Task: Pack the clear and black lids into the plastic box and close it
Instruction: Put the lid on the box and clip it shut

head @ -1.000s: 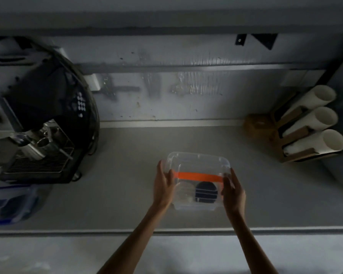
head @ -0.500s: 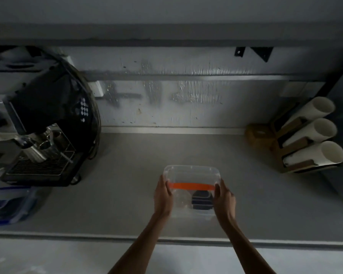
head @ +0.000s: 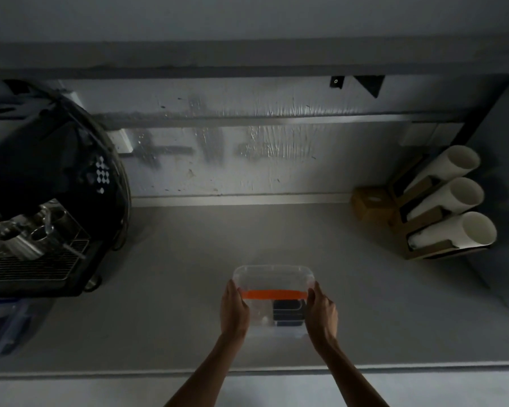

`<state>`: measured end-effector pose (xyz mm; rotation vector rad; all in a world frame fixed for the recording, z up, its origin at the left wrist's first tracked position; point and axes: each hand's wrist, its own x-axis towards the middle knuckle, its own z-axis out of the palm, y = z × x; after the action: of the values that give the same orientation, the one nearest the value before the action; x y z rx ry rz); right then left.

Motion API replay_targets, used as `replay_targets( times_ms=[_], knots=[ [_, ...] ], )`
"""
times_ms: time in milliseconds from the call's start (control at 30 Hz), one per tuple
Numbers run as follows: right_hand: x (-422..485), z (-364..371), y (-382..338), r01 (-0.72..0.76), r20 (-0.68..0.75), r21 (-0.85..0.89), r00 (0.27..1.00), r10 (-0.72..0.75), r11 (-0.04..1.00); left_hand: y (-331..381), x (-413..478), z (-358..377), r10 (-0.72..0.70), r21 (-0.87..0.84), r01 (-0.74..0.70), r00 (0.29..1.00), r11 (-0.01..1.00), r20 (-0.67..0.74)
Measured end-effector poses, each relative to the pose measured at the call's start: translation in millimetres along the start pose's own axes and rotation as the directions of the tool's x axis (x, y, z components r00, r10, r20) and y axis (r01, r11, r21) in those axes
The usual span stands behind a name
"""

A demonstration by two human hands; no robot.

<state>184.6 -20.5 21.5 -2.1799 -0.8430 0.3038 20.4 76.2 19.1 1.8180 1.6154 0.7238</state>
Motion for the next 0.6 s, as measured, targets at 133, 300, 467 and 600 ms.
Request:
replay_targets(
  times_ms=[133, 300, 467, 600],
  knots=[
    [0, 5, 8, 0.015, 0.03, -0.07, 0.999, -0.013, 0.997, -6, -3, 2, -0.006, 0.027, 0.006, 1.0, 1.0, 0.017],
    [-1, 10, 13, 0.003, 0.04, -0.079, 0.999, 0.0, 0.997, -6, -4, 5, 0.038, 0.057, -0.037, 0.999, 0.998, -0.026],
    [-2, 14, 15, -0.007, 0.012, -0.135, 1.0, 0.009, 0.991, -8, -3, 6, 0.043, 0.092, -0.037, 0.997, 0.995, -0.062],
    [-3, 16, 16, 0.028, -0.029, -0.135, 0.999, -0.032, 0.991, -12, -5, 10, -0.048, 0.162, 0.068, 0.991, 0.985, -0.122]
  ],
)
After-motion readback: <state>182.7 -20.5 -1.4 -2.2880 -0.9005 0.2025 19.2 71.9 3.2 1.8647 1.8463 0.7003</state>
